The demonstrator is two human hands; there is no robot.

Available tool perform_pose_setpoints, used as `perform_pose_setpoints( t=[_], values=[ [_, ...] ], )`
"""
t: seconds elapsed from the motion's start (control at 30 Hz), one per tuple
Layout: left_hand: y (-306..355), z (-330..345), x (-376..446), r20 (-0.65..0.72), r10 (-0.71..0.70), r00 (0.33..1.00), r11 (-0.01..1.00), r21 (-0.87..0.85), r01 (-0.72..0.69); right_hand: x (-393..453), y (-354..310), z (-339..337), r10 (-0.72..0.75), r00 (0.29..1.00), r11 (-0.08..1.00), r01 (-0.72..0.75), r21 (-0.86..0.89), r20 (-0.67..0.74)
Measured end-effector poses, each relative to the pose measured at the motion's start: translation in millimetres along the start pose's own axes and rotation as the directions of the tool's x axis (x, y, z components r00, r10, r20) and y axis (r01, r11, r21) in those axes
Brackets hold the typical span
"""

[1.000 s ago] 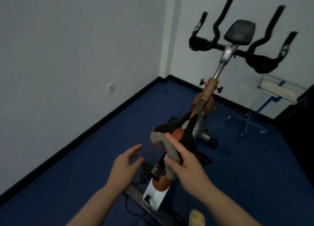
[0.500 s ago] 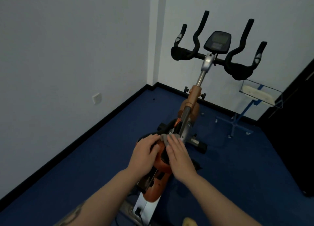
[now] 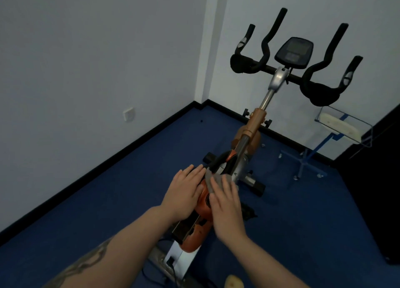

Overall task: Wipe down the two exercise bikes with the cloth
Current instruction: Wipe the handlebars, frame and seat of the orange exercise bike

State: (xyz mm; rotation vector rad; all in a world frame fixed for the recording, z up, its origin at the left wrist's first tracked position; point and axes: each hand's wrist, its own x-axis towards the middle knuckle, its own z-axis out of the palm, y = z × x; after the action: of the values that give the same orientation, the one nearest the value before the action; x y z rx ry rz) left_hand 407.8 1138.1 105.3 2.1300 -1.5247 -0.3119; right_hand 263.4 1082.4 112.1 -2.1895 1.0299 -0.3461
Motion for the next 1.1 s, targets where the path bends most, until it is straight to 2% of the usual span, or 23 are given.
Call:
perform_pose_setpoints(
  t=[0.1, 0.13, 0.23, 0.3, 0.4, 0.43, 0.53, 0.63, 0.73, 0.83, 0.9, 1.0, 1.1],
  values=[
    [-2, 2, 0, -0.002, 0.004, 1.000, 1.000, 0.021, -0.004, 24, -4, -18, 0.140, 0.990, 0.979, -0.141, 0.149, 0.022],
    [-2, 2, 0, 0.000, 0.003, 1.000, 1.000, 0.022, -0.003, 21, -6, -15, 0.154, 0.988, 0.979, -0.155, 0.134, 0.012],
    [-3, 3, 0, -0.012, 0.013, 1.000, 1.000, 0.018, -0.013, -7, -6, 7, 0.041, 0.997, 0.996, -0.045, -0.073, -0.059],
    [-4, 3, 2, -0.020, 0.027, 0.999, 0.999, 0.035, -0.026, -1, -4, 2, 0.041, 0.997, 0.998, -0.043, -0.036, -0.062],
    [-6, 4, 3, 0.006, 0.029, 1.000, 0.998, 0.054, -0.029, 25, -16, -12, 0.293, 0.955, 0.944, -0.283, 0.168, -0.037],
    [-7, 4, 3, 0.017, 0.027, 0.999, 0.998, 0.053, -0.028, 22, -19, -10, 0.313, 0.949, 0.934, -0.300, 0.192, -0.039],
    [-8, 3, 4, 0.026, 0.030, 0.999, 0.998, 0.046, -0.031, -10, -20, 8, 0.190, 0.981, 0.979, -0.186, 0.085, -0.046],
    [-9, 2, 5, 0.028, 0.036, 0.999, 0.999, 0.034, -0.037, -15, -4, -2, 0.184, 0.978, 0.953, -0.152, 0.263, -0.101],
    [-8, 2, 3, 0.030, 0.041, 0.999, 0.998, 0.037, -0.043, -9, 0, -11, 0.175, 0.975, 0.923, -0.114, 0.368, -0.136],
    [-7, 2, 3, 0.037, 0.040, 0.999, 0.999, 0.033, -0.041, -21, -3, 3, 0.130, 0.974, 0.948, -0.067, 0.312, -0.188],
    [-5, 1, 3, 0.035, 0.033, 0.999, 0.999, 0.037, -0.034, -17, -2, 2, 0.160, 0.965, 0.939, -0.083, 0.333, -0.210],
    [1, 1, 2, 0.006, 0.006, 1.000, 0.999, 0.036, -0.006, 5, -6, -7, 0.312, 0.928, 0.880, -0.201, 0.430, -0.205],
    [8, 4, -1, -0.032, -0.051, 0.998, 0.998, 0.028, 0.052, -1, -12, 9, 0.304, 0.935, 0.925, -0.244, 0.290, -0.184]
  ],
)
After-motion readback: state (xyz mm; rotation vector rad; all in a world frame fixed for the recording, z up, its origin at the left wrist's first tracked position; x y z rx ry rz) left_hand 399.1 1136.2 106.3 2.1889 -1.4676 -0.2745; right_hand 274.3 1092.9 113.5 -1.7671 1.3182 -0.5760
